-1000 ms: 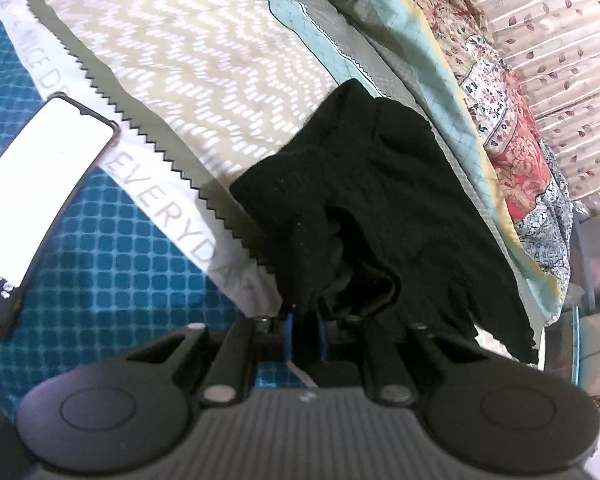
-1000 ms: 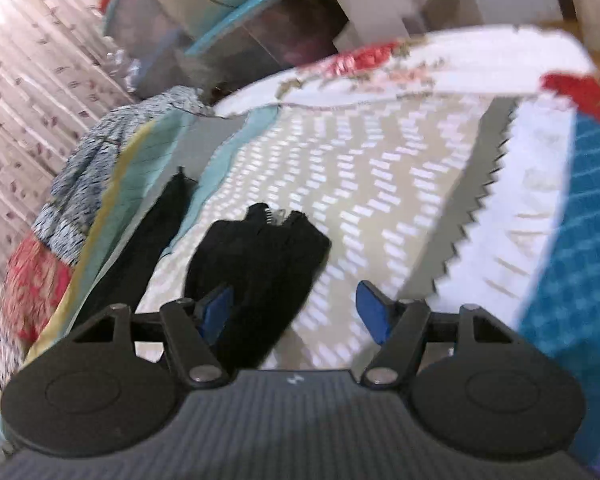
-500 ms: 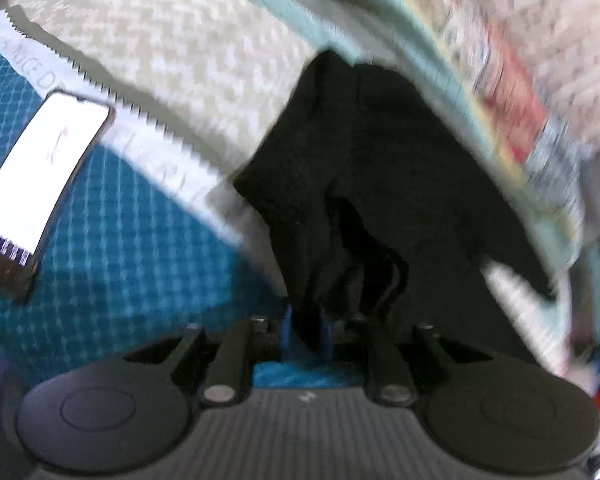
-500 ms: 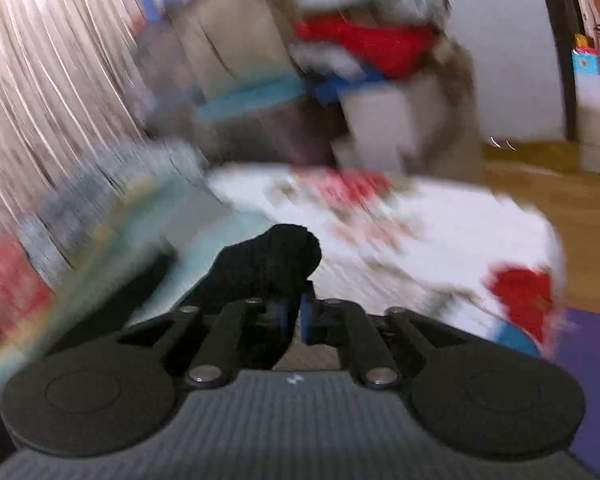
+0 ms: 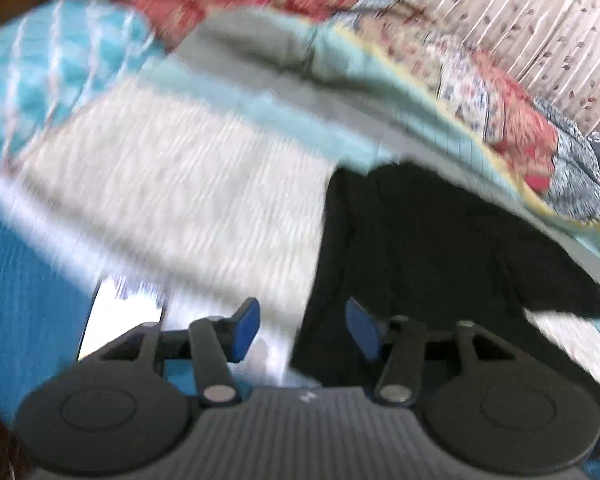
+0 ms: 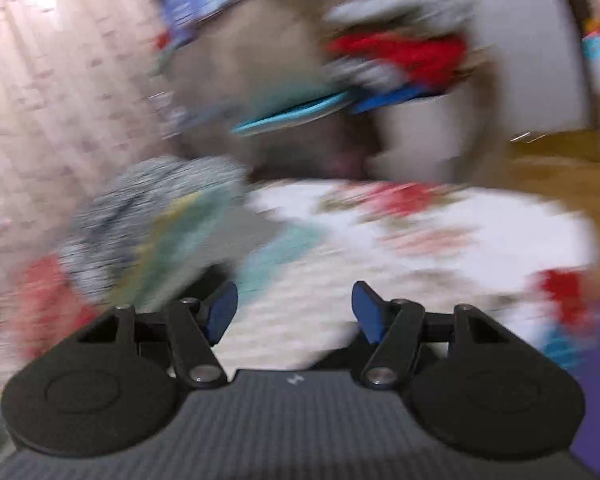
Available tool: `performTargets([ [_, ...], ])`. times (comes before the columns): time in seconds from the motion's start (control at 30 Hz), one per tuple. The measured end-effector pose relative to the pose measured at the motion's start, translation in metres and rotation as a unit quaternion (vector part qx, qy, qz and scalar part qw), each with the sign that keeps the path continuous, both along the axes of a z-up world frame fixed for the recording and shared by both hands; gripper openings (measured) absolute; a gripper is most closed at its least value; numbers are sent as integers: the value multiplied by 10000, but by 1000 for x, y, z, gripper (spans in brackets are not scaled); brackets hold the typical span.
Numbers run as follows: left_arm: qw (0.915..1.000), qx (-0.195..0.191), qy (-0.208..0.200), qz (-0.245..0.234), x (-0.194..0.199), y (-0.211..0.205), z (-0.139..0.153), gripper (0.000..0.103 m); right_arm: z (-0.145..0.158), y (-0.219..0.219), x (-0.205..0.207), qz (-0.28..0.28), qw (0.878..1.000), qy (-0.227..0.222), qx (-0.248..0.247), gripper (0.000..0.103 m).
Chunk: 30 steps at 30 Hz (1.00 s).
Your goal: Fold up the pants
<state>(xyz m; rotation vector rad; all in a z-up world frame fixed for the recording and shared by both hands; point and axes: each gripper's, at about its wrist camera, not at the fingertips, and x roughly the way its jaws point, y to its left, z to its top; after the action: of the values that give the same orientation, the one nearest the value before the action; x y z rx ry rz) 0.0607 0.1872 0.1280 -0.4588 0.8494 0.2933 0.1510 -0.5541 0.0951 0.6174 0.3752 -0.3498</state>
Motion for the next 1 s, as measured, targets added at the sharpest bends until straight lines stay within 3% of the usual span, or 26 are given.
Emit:
performTargets([
  [0.13, 9996, 272, -36, -86, 95, 2, -7, 53, -4, 26, 72, 684, 9965, 5, 481, 65],
  [0.23, 9948, 943, 0, -394, 163, -12, -12, 53, -6, 47, 127, 1049, 9931, 269, 444, 65],
  [0.3, 9812, 1725, -120, -858, 203, -41, -12, 55, -5, 55, 171, 1233, 9904, 388, 500, 65],
  [0.4, 9438, 2851, -421, -1618, 240, -86, -23, 62, -5, 62, 234, 1263, 9891, 637, 398, 65],
  [0.47, 9197, 3234, -611, -2138, 260, -112, -37, 66, -19, 61, 276, 1251, 9872, 926, 359, 65],
  [0.5, 9120, 3325, -632, -2319, 268, -123, -44, 72, -26, 61, 296, 1204, 9864, 1078, 309, 65],
  [0.53, 9061, 3384, -638, -2459, 274, -131, -52, 80, -34, 59, 306, 1108, 9862, 1211, 222, 65],
  [0.63, 8912, 3638, -489, -2664, 298, -147, -81, 82, -61, 57, 347, 775, 9822, 1709, 84, 66],
  [0.7, 8839, 3744, -304, -2786, 309, -153, -103, 78, -81, 54, 362, 630, 9793, 1916, 167, 66],
  [0.73, 8794, 3797, -231, -2862, 311, -155, -112, 67, -89, 55, 370, 578, 9781, 1993, 171, 67],
  [0.77, 8732, 3862, -140, -2970, 311, -157, -124, 46, -98, 56, 379, 514, 9761, 2105, 141, 67],
  [0.8, 8682, 3903, -49, -3064, 309, -158, -131, 33, -106, 59, 385, 487, 9741, 2207, 65, 68],
  [0.83, 8641, 3937, 80, -3134, 311, -161, -140, 19, -109, 63, 387, 482, 9739, 2216, -120, 61],
  [0.87, 8625, 3962, 95, -3146, 309, -158, -145, 15, -110, 70, 388, 445, 9729, 2236, -376, 50],
  [0.9, 8599, 4037, 21, -3124, 306, -161, -146, 14, -110, 75, 387, 384, 9711, 2285, -580, 13],
  [0.93, 8584, 4085, -45, -3101, 302, -162, -146, 13, -109, 74, 384, 415, 9717, 2245, -605, 6],
  [1.0, 8668, 3987, -172, -2990, 296, -160, -137, 12, -105, 63, 371, 403, 9786, 2009, -188, 6],
])
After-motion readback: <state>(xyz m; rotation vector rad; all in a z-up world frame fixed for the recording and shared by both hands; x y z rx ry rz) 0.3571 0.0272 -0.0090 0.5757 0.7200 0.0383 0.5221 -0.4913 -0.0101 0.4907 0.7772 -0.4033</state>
